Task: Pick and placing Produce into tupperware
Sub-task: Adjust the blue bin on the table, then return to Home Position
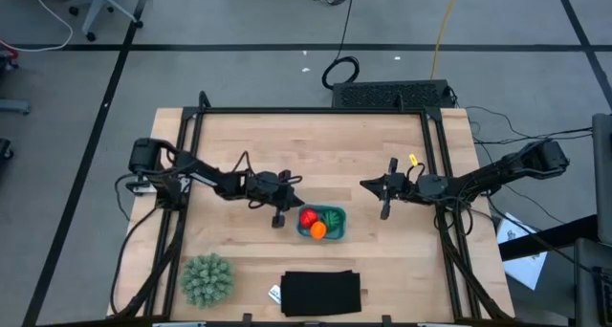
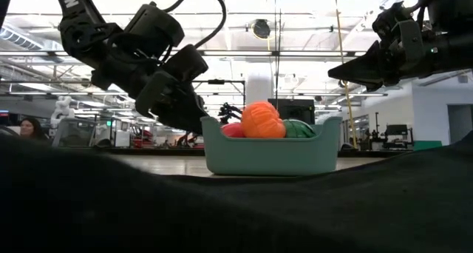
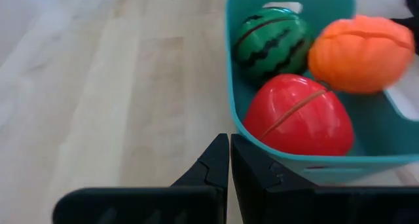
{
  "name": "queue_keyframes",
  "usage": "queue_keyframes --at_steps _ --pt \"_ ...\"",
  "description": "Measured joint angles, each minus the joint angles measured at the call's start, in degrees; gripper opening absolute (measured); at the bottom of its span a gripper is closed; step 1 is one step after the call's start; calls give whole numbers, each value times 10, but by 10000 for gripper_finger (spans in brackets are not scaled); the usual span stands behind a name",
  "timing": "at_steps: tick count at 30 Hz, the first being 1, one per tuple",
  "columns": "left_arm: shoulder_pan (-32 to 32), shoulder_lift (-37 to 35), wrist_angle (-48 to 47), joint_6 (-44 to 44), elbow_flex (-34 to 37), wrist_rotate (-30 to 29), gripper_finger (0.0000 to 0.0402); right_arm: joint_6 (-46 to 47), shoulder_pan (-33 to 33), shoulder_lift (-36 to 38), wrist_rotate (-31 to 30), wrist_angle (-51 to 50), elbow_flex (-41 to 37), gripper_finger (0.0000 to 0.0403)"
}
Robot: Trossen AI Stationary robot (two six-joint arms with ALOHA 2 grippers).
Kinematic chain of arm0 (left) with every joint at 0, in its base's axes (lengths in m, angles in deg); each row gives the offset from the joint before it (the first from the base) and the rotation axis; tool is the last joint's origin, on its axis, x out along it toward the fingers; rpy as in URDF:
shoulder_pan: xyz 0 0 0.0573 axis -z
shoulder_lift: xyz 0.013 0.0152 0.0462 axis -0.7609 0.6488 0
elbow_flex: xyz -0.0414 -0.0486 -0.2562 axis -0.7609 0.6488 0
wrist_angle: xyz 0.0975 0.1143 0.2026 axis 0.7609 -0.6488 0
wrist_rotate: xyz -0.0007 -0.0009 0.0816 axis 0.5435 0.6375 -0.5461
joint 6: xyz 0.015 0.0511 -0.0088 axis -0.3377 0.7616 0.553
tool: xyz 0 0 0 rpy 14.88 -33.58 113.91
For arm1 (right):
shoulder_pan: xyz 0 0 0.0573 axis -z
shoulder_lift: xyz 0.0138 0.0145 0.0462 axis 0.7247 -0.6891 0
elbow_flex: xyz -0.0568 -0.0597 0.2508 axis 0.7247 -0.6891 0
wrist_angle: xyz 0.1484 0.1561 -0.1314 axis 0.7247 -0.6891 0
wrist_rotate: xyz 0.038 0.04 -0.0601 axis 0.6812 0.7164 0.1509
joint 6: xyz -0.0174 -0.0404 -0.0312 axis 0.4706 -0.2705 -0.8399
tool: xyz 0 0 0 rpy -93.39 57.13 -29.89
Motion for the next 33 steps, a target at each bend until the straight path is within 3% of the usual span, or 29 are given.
queue_keyframes --at_steps 17,24,29,33 --pt "-6 -32 -1 27 1 -51 21 2 0 0 3 0 0 0" --pt "9 -130 -4 74 53 -81 9 -4 0 0 31 9 0 0" --pt "22 -229 69 87 144 -109 4 -25 0 17 36 18 0 0" --pt "21 -297 99 80 194 -111 2 -38 11 49 79 13 0 0"
